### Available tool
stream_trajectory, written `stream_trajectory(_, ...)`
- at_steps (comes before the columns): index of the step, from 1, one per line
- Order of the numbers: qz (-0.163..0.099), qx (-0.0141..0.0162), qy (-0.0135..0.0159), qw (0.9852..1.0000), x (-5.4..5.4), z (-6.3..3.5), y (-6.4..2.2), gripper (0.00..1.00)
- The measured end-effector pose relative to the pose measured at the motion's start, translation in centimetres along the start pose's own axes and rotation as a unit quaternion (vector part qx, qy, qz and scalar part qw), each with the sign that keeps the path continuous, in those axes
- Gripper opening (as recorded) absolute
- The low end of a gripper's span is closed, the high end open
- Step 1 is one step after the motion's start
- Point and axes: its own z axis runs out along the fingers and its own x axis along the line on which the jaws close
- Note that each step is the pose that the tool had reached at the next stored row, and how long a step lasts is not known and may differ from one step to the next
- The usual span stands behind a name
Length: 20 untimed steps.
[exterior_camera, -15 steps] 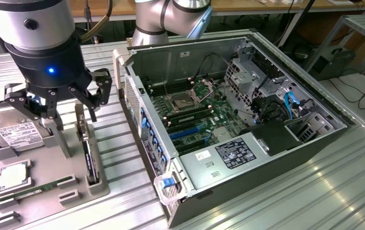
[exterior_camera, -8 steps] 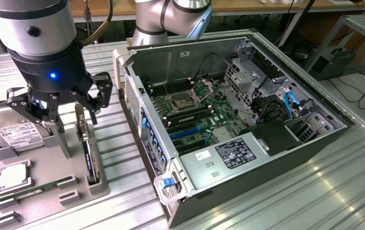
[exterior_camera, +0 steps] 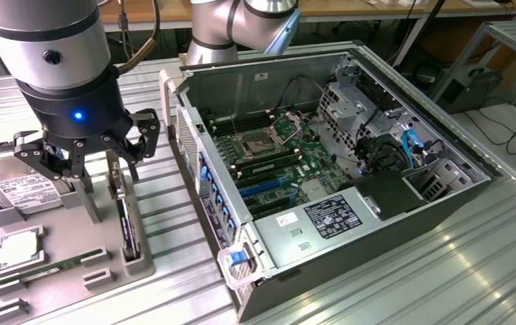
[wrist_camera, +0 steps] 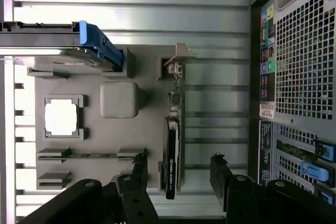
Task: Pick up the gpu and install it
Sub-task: 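Pick up the gpu and move the gpu toward the slot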
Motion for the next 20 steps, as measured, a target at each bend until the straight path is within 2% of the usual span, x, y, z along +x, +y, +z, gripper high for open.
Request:
stream_trajectory(9,-0.001,0.0000,0.0001,1.0000,0.0,0.95,-0.26,0.60)
stream_trajectory(12,-0.001,0.0000,0.0001,1.0000,0.1,1.72,-0.30,0.60)
stream_trajectory(15,-0.001,0.0000,0.0000,1.0000,0.1,2.08,-0.32,0.60)
stream_trajectory(20,-0.001,0.0000,-0.0039,1.0000,0.1,2.40,-0.34,0.60)
